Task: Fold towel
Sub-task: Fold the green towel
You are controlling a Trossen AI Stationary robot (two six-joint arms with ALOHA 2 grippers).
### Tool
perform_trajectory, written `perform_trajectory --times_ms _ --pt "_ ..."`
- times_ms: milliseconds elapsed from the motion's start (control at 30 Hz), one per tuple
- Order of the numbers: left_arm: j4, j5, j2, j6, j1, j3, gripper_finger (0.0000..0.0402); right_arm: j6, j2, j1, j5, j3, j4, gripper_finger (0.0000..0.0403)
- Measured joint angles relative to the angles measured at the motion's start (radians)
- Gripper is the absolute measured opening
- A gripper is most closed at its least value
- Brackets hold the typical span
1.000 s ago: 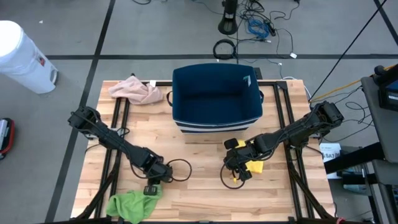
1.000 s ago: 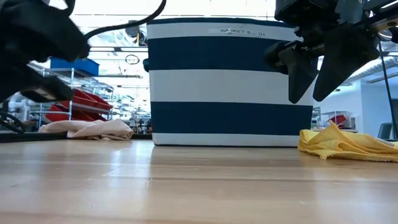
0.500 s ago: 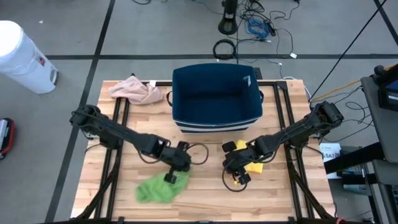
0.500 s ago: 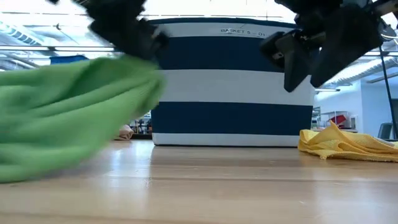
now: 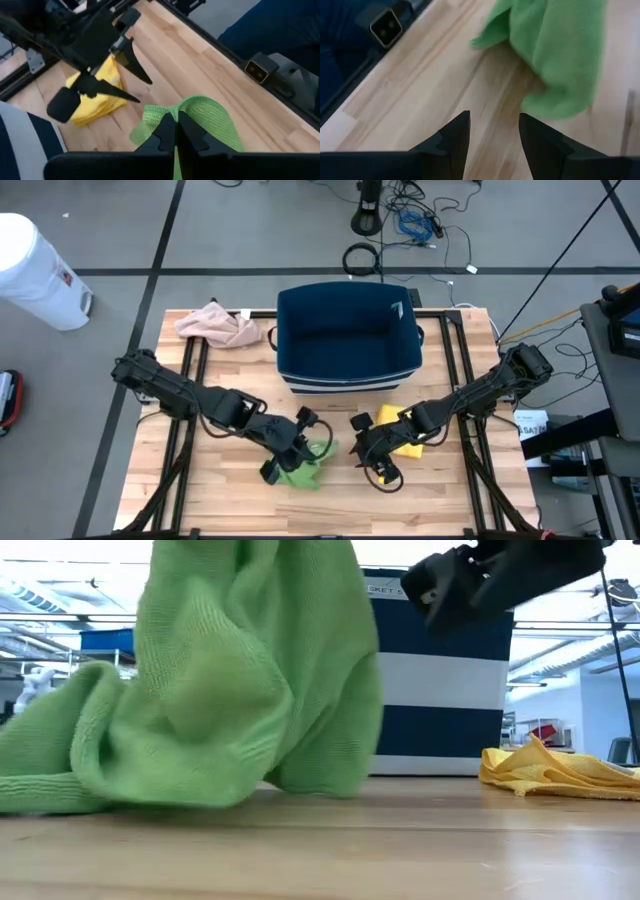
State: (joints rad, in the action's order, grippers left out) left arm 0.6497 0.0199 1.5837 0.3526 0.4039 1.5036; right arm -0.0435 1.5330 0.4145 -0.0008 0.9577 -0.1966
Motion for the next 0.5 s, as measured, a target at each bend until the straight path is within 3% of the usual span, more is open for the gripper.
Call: perform_trajectory --times_ms 233,500 --pt "0.041 -0.020 0.000 -0.028 0.012 0.018 0.0001 -0.055 0.000 -0.020 0.036 0.000 0.067 0.0157" --pt "0.046 -0.022 0.000 -0.115 -0.024 -0.062 0.0001 -0.050 0.000 -0.036 0.058 0.000 0.052 0.0157"
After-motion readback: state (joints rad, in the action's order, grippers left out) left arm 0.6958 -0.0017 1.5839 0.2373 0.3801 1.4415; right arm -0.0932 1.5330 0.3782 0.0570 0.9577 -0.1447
